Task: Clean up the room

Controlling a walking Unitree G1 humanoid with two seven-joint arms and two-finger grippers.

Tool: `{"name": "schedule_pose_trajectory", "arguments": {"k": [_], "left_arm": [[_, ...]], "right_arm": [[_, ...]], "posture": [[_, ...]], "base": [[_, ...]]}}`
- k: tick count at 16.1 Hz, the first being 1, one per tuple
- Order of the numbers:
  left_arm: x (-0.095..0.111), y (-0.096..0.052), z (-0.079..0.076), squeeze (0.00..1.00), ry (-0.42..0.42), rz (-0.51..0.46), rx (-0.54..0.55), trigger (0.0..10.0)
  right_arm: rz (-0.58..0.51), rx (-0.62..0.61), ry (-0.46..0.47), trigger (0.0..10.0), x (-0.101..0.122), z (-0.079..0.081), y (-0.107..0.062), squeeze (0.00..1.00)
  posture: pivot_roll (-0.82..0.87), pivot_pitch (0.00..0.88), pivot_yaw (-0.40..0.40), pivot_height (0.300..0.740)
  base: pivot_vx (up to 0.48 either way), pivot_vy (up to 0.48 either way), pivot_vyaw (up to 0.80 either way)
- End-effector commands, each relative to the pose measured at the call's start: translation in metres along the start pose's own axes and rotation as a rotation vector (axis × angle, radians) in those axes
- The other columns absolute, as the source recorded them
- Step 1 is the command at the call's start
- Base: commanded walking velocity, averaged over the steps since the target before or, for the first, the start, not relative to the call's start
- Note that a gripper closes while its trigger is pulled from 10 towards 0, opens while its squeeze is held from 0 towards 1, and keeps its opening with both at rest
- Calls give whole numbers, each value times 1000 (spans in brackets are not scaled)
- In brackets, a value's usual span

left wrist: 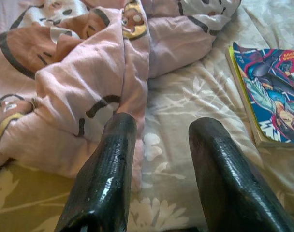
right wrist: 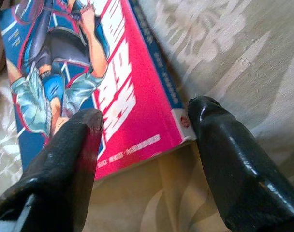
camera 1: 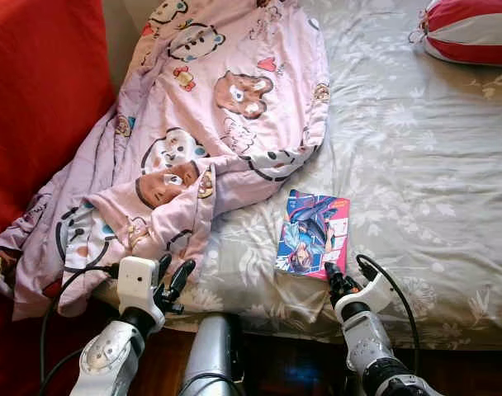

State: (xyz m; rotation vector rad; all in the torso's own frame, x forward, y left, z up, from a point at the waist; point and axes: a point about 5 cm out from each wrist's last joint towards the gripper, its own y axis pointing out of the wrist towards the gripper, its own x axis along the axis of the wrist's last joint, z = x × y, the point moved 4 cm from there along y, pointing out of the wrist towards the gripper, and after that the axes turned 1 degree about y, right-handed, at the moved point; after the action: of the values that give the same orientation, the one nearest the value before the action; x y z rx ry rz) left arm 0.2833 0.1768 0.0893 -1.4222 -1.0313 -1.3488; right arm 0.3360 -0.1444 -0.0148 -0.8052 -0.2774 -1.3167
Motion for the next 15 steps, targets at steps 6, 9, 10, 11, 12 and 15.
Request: {"name": "schedule_pose_trajectory", "arguments": {"k": [6, 9, 10, 11, 12, 15], "left_arm": [[-7, -8, 9, 0, 12, 41, 26, 10000], [-10, -8, 9, 0, 16, 54, 23, 10000], [-10, -8, 9, 0, 16, 54, 23, 10000], [-10, -8, 9, 0, 16, 54, 23, 10000], [-11, -9, 9, 0, 18, 58, 15, 10000], [-14, -11, 9, 0, 21, 69, 14, 10000]], "right_arm": [[89, -8, 43, 2784, -26, -1, -6, 0], [81, -23, 45, 0, -27, -5, -7, 0], [78, -33, 39, 0, -27, -7, -8, 0], [79, -38, 35, 0, -27, -8, -8, 0], [77, -45, 34, 0, -27, -9, -9, 0], [60, -61, 1, 0, -24, -11, -8, 0]], "posture": [[187, 249, 161, 613], [189, 251, 163, 613], [190, 251, 162, 613], [191, 251, 163, 613], [191, 251, 163, 613], [193, 253, 163, 613]], "base": [[0, 0, 0], [0, 0, 0], [0, 0, 0], [0, 0, 0], [0, 0, 0], [0, 0, 0]]}}
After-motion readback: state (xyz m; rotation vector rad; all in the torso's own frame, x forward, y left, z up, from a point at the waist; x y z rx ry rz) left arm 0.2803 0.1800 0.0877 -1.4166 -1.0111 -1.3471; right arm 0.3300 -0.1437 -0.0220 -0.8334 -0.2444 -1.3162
